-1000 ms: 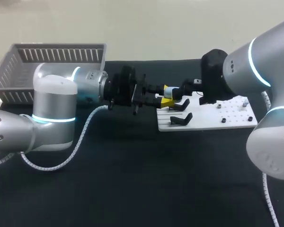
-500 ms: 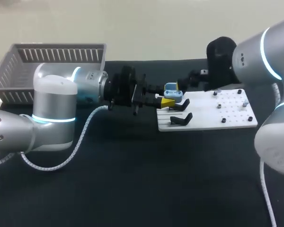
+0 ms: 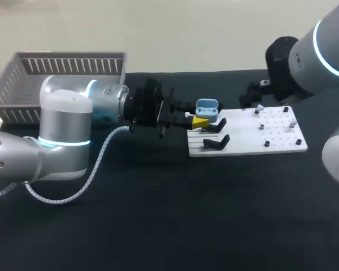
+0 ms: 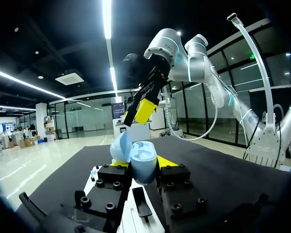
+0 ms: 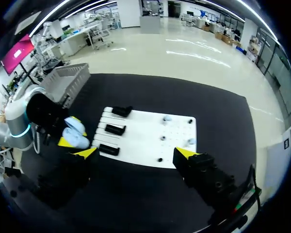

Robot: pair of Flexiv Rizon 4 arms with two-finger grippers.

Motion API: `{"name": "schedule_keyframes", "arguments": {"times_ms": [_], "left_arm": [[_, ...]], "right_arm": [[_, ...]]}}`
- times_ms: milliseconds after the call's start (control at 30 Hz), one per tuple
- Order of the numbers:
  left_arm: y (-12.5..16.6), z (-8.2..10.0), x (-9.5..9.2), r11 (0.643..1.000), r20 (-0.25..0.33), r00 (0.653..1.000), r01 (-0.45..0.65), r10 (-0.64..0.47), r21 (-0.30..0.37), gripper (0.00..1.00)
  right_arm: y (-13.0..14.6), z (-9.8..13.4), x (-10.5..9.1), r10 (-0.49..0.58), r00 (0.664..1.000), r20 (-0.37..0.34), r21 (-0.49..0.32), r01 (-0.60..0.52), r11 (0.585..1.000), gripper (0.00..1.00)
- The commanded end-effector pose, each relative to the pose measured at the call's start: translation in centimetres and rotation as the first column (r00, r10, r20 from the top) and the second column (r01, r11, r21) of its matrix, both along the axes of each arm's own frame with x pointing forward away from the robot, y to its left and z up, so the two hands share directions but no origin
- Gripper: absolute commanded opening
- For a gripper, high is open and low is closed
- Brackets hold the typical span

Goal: Pick up each earbud case from the left stands, insert the matching earbuds, close the lid, and place the case in the box.

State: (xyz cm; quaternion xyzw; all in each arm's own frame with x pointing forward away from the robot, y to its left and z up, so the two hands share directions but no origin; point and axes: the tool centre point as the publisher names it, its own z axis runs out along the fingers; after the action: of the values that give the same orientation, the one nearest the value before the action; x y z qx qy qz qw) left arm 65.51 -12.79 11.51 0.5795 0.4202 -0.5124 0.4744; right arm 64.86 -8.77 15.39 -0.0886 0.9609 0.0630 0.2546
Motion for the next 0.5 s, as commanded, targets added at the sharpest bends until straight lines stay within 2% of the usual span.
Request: {"name": "schedule_keyframes", "arguments": {"times_ms": [33,200,300,500], "left_arm": [[0.0,-0.1,-0.1,1.0,0.003,1.0,-0.003,0.003,-0.004,0.0],[0.0,-0.1,-0.1,1.0,0.003,1.0,-0.003,0.003,-0.004,0.0],[0.0,-0.1,-0.1,1.0,0.003,1.0,-0.003,0.003,-0.004,0.0],[0.0,-0.1,-0.1,1.0,0.003,1.0,-0.003,0.003,-0.004,0.0]], "right_arm": [[-1.7,0.3,0.5,-0.075,0.997,-0.016,-0.153,0.072,0.986,1.0],[-4.0,-0.9,1.4,-0.048,0.995,-0.085,-0.199,0.03,0.979,1.0],[-5.1,-1.8,1.9,-0.026,0.992,-0.12,-0.186,0.004,0.983,1.0],[-5.4,-2.0,2.0,-0.024,0.992,-0.125,-0.184,0.001,0.983,1.0]]}}
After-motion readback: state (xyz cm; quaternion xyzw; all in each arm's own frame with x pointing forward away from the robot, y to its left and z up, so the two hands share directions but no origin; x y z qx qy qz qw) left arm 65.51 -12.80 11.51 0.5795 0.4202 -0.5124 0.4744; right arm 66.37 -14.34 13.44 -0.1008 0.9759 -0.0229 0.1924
